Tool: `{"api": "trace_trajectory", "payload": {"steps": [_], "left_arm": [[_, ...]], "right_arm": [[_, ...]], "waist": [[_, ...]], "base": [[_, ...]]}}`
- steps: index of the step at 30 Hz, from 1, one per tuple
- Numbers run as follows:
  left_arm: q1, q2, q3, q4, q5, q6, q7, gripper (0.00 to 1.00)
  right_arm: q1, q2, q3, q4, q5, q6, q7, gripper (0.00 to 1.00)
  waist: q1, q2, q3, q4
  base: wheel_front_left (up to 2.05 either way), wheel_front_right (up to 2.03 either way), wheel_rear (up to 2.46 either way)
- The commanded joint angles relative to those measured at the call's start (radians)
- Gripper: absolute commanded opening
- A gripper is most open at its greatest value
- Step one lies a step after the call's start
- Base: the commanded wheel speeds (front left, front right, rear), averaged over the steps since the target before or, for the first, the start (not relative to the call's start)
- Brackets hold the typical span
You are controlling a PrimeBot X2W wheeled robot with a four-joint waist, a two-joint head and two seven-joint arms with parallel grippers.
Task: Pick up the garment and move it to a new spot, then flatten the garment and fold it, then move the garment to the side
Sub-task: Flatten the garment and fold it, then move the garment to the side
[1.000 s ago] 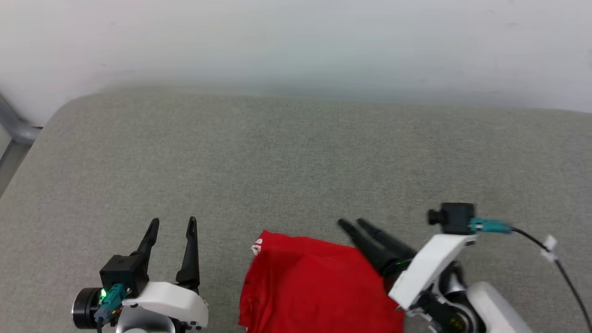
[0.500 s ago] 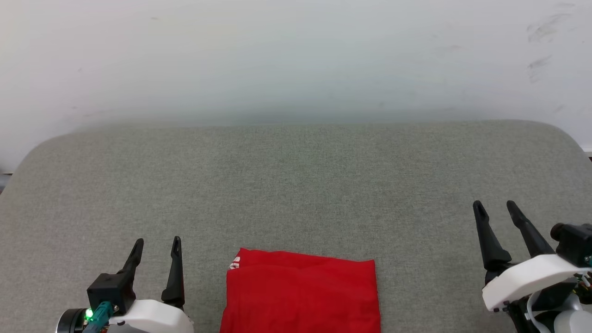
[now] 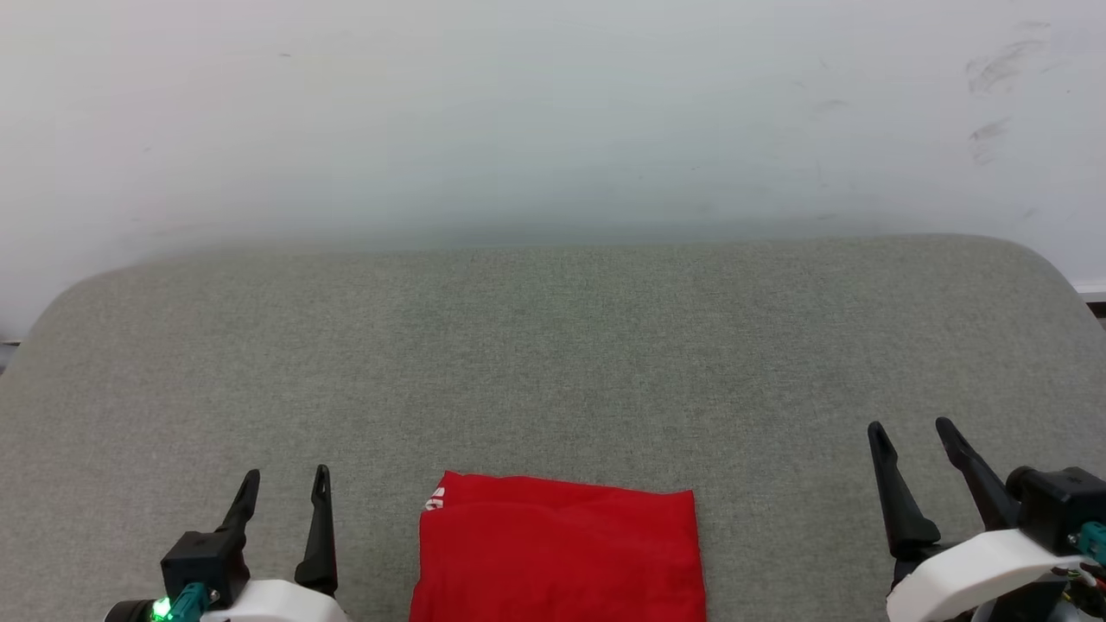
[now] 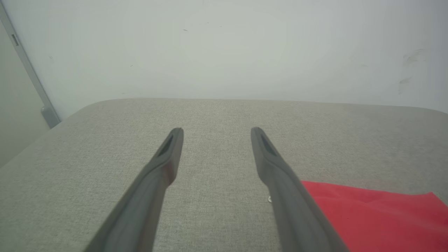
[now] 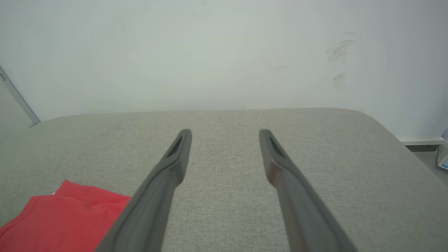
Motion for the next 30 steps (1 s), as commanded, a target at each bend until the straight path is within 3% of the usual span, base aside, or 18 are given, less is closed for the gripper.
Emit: {"api": "trace_trajectory", "payload": {"steps": [1,13,20,30], "left_arm": [[0.001,-0.003,0.008,0.002,0.004,0.004,-0.006,1.00],[-0.016,-0.014,0.039,-0.007,0.011,0.006,-0.007,1.00],[-0.044,-0.030,0.056,-0.022,0.033,-0.011,-0.007,1.00],[-0.102,-0.082,0.080,-0.031,0.073,-0.043,-0.007,1.00]], "right_arm": [[0.015,0.006,0.001,-0.016,0.001,0.000,0.009,1.00],[-0.002,0.011,-0.004,-0.051,-0.017,0.000,0.057,1.00],[-0.042,-0.067,-0.005,0.007,0.114,0.000,0.204,1.00],[-0.072,-0.149,0.187,0.155,0.385,0.000,0.384,1.00]], "waist": [[0.0001,-0.0001,0.002,0.000],[0.0001,-0.0001,0.019,0.007],[0.0001,-0.0001,0.048,0.044],[0.0001,-0.0001,0.131,0.107]], "base": [[0.00,0.00,0.00],[0.00,0.00,0.00],[0.00,0.00,0.00],[0.00,0.00,0.00]]}}
